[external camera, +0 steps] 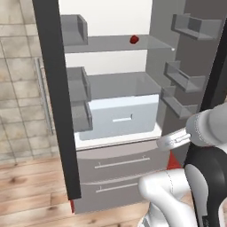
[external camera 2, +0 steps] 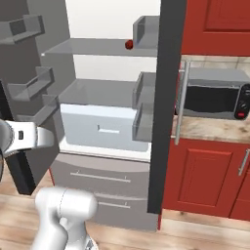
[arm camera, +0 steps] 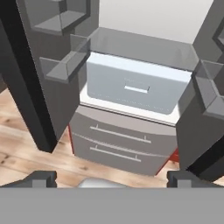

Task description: Gather the bell pepper and cucumber from the fridge and place them on a tray on the dining counter. Then gather the chicken drumstick and steak from the fridge and place them on the other tray.

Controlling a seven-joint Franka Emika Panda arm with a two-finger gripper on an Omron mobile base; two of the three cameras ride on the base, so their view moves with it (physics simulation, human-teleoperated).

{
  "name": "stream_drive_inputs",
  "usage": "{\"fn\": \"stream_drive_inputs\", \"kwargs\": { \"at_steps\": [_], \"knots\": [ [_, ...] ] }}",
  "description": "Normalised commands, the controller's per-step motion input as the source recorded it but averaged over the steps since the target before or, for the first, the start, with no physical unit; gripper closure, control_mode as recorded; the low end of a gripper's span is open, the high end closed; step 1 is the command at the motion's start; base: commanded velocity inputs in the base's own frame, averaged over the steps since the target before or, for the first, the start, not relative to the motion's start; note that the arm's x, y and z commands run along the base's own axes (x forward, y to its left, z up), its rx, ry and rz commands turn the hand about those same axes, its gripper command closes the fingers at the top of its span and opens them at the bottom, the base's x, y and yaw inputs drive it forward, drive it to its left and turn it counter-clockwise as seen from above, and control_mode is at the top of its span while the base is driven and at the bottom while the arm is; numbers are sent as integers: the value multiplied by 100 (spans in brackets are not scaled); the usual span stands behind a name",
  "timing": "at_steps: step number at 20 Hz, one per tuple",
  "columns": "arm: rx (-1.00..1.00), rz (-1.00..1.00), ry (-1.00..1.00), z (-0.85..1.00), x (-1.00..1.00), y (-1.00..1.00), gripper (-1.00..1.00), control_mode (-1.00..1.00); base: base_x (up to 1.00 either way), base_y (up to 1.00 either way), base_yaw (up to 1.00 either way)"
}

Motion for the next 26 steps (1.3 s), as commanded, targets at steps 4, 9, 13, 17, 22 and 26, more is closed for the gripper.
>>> {"fn": "stream_drive_inputs", "kwargs": {
  "at_steps": [4, 9, 13, 17, 22, 26],
  "knots": [
    [0, 0, 0, 0, 0, 0, -100, 100, 57, -44, 4],
    [0, 0, 0, 0, 0, 0, -100, 100, 66, -28, 3],
    [0, 0, 0, 0, 0, 0, -100, 100, 78, 0, 0],
    [0, 0, 0, 0, 0, 0, -100, 100, 75, 1, 0],
    [0, 0, 0, 0, 0, 0, -100, 100, 67, -2, 0],
    [0, 0, 0, 0, 0, 0, -100, 100, 59, 0, 0]
  ]
}}
